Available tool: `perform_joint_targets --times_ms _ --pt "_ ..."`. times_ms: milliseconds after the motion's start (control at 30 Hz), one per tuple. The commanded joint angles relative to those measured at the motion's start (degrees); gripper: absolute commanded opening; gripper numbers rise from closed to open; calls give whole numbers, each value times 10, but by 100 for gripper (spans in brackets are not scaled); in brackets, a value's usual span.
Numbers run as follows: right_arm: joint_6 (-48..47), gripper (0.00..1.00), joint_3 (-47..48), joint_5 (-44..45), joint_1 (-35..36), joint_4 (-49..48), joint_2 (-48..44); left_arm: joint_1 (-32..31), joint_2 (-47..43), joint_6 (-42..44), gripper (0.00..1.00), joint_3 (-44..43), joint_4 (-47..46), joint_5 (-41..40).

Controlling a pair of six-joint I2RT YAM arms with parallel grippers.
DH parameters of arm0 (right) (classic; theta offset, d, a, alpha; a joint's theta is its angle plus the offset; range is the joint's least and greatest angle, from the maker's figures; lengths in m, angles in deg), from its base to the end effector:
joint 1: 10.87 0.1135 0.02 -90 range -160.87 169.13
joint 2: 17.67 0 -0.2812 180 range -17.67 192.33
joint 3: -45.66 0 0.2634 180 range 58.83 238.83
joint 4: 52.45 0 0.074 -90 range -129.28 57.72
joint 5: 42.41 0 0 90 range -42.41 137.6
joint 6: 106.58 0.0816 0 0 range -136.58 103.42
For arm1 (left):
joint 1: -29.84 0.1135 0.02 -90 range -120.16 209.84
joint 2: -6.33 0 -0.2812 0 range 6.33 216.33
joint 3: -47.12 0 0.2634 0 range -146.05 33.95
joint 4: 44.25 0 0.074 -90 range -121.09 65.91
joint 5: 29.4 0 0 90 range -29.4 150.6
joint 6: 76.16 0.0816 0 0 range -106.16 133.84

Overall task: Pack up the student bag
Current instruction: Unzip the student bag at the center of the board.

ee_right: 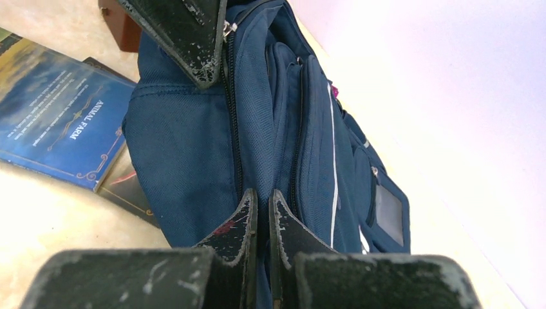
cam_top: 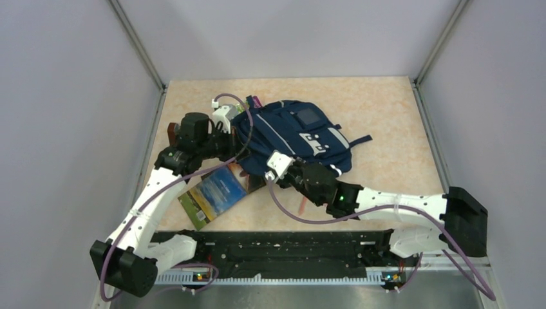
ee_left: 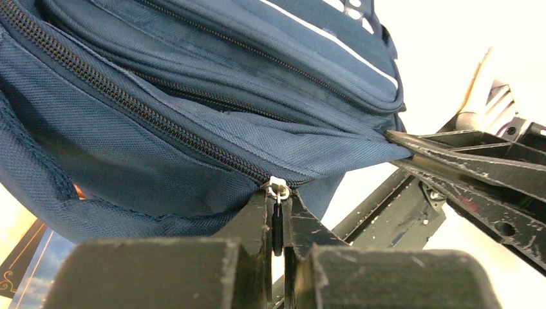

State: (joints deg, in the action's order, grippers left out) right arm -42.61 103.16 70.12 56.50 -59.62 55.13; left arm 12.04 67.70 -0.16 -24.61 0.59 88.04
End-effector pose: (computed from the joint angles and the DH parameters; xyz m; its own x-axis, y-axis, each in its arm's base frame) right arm 0.1592 0.3007 0.2915 0.2612 -0.4269 -0.8658 -0.6588 0.5767 -0.4831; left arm 0.2409 -0.1168 0.3248 -0.6761 -0.0084 -0.7367 0.4838 0.7491 -0.4526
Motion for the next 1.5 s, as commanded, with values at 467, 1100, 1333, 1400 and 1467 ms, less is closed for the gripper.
perform_joint_targets --times_ms 467,1100,1333,1400,1467 --pt "-187 0 -61 193 0 -144 -65 24 -13 71 0 -102 29 -118" --pt "-174 3 11 52 -168 -304 77 -26 15 -26 0 5 -97 87" --pt "79 55 -23 55 -168 -181 -22 -105 57 -168 0 38 -225 51" --pt "175 63 -35 54 -169 -121 -67 -113 62 -200 0 40 -259 37" --pt "276 66 -55 60 -169 -63 -113 -119 65 -229 0 44 -296 24"
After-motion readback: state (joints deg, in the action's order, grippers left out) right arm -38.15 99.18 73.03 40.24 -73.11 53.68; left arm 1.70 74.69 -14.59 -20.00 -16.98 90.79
